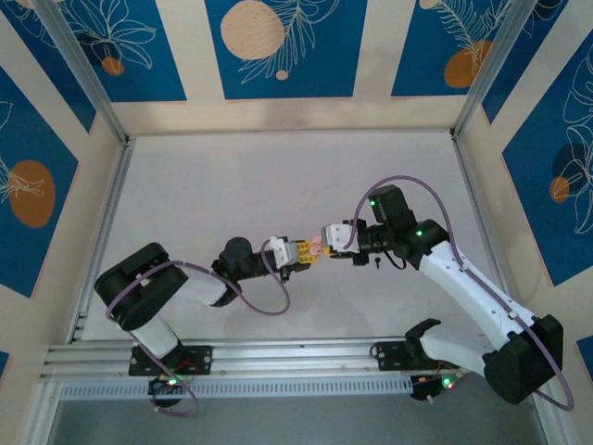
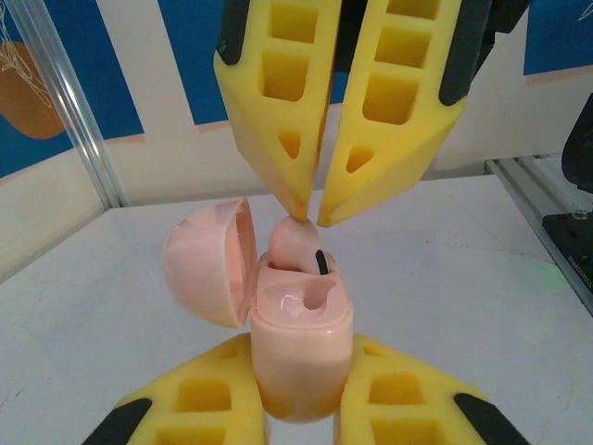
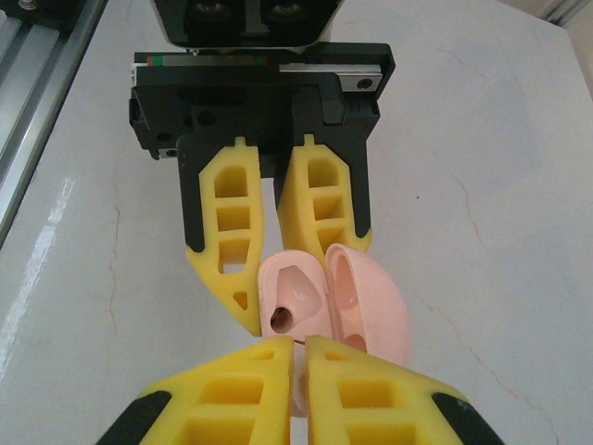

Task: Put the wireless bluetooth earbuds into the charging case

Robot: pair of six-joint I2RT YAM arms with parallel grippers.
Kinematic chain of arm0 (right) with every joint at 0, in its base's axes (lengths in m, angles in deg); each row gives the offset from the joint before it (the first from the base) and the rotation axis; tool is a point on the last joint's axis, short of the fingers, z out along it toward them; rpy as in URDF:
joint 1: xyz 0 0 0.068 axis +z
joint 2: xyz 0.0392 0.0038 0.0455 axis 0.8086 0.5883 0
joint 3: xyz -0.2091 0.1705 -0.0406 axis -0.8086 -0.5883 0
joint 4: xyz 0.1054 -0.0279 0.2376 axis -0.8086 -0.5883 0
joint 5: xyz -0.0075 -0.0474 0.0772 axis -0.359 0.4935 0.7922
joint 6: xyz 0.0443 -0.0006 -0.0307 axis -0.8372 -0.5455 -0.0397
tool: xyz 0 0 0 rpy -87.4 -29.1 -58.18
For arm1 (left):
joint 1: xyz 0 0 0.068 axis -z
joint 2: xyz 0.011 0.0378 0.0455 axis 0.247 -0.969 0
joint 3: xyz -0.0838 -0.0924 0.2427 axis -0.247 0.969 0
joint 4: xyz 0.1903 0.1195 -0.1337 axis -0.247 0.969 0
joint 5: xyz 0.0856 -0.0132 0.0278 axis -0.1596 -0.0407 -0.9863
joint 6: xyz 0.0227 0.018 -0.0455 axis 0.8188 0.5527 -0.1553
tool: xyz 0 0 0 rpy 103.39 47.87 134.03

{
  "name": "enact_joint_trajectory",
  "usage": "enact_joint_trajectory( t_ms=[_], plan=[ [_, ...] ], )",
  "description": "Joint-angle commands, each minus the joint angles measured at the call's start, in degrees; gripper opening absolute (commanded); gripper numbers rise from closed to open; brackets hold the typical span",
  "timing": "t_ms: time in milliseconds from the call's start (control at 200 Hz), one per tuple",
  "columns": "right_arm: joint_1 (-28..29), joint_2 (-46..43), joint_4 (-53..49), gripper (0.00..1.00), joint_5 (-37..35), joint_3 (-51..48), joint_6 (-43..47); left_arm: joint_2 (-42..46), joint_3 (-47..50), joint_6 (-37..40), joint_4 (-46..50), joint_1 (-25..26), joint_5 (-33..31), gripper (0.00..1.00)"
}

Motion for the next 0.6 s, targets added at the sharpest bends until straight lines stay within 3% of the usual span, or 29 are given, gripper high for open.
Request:
enact_joint_trajectory(
  t_ms=[0,335,595],
  plan=[
    [0.7,0.8,-2.2,0.11,-2.0,-0.9,-2.0,2.8,-1.7,-0.5,-5.8,-0.6,1.5,0.15],
    [2.1,0.4,-3.5,0.12,-4.4,-2.8,-4.2,4.0,-1.6,0.0,-4.7,-0.6,1.2,0.15],
    [-2.2,-5.9,2.1,0.23,5.2,-1.5,-10.7,4.1,0.3,4.1,-0.3,-0.6,-3.1,0.15]
  ],
)
